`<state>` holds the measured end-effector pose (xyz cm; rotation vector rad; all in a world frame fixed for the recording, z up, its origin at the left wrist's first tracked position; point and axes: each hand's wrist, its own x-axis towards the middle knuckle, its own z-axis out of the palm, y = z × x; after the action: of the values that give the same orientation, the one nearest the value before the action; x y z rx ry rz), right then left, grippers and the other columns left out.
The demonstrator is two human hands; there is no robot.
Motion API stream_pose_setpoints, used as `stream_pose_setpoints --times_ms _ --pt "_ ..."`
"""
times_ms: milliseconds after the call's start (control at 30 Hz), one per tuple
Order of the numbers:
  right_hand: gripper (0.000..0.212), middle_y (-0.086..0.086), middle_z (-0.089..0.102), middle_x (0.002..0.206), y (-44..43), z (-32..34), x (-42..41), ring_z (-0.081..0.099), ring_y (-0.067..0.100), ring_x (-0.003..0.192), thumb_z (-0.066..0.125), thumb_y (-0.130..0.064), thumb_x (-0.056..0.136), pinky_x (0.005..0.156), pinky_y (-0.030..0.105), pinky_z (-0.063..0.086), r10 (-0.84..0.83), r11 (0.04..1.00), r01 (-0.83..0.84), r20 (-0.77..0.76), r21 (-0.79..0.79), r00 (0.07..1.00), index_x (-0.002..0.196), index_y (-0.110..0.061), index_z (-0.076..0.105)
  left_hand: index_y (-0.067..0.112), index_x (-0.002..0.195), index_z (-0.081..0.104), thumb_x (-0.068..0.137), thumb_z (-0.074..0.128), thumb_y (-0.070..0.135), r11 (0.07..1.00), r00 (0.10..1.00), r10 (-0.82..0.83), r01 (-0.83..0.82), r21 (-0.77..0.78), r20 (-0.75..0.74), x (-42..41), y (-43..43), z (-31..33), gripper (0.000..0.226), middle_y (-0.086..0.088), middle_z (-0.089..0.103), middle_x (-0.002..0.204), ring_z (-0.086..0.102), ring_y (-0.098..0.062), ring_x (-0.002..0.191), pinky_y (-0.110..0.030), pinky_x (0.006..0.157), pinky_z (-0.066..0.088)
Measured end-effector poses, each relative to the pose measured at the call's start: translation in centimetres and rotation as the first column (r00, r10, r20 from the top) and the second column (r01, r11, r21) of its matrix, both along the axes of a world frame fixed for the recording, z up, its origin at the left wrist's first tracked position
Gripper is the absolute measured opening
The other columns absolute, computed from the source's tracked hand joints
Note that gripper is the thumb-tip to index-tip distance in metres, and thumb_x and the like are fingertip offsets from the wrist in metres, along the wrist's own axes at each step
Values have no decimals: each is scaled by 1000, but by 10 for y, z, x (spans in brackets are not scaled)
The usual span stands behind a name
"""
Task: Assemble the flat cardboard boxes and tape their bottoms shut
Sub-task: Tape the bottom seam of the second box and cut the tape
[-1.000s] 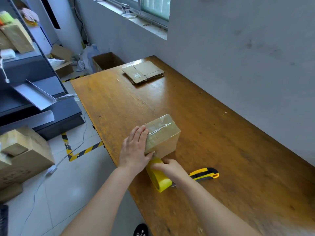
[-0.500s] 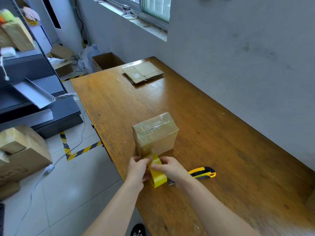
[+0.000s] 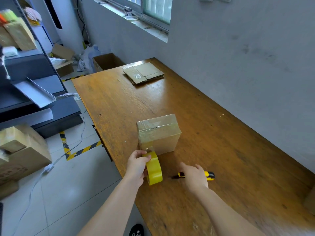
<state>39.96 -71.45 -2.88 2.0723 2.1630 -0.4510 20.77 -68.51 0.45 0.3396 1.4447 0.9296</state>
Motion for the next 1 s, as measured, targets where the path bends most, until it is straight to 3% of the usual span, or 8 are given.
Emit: stream_pose_setpoints --times_ms 33,100,200,300,433,600,900,1000 --pt "27 -8 61 109 0 4 0 58 17 107 61 -29 93 108 34 35 -11 998 16 -85 61 996 118 -26 53 15 94 57 92 61 -1 1000 1000 0 0 -4 17 -1 1 1 17 -14 64 107 64 -32 95 -49 81 56" --pt "23 -9 58 97 3 16 -6 60 17 89 59 -35 95 85 32 49 -15 979 67 -256 194 967 115 -26 59 14 93 57 91 60 -3 1000 999 -2 2 -8 47 -2 2 2 18 -14 66 103 64 -30 91 -44 73 57" --pt "28 -6 62 89 13 37 -26 61 19 77 60 -35 94 59 32 47 95 931 51 -375 361 922 121 -30 66 14 93 57 93 59 0 1000 999 -9 10 -5 52 -3 3 2 13 -14 66 102 64 -28 88 -40 67 55" --pt "31 -3 63 85 29 50 -43 61 22 70 53 -36 98 51 32 43 216 900 -108 -218 422 952 128 -34 62 14 95 58 94 58 3 1000 1000 -13 13 6 25 -4 4 0 11 -14 67 105 64 -29 93 -45 78 54" --pt "16 -5 50 60 38 60 -55 47 18 42 80 -19 78 33 24 27 301 844 -298 65 446 951 88 -26 69 14 98 59 94 59 6 999 999 -27 28 26 -42 -7 7 -1 9 -13 65 106 63 -29 95 -38 71 53" --pt "39 -3 52 49 43 71 -66 46 17 35 92 -21 59 42 20 0 270 842 -348 237 412 933 74 -17 56 13 96 59 92 60 3 998 996 -46 50 43 -80 -8 9 -3 10 -13 66 105 63 -29 93 -34 64 50" --pt "34 1 54 48 46 67 -80 49 21 36 88 -12 56 40 21 19 246 816 -364 300 449 922 69 -16 57 17 91 61 89 64 6 994 989 -78 86 60 -128 -13 12 -5 11 -15 66 106 63 -35 102 -45 81 53" --pt "19 3 63 64 50 68 -84 59 24 52 77 -13 77 45 26 27 279 807 -408 332 428 901 81 -16 58 17 91 62 88 65 8 991 980 -108 119 55 -169 -14 14 -2 10 -15 66 104 63 -37 102 -52 89 52"
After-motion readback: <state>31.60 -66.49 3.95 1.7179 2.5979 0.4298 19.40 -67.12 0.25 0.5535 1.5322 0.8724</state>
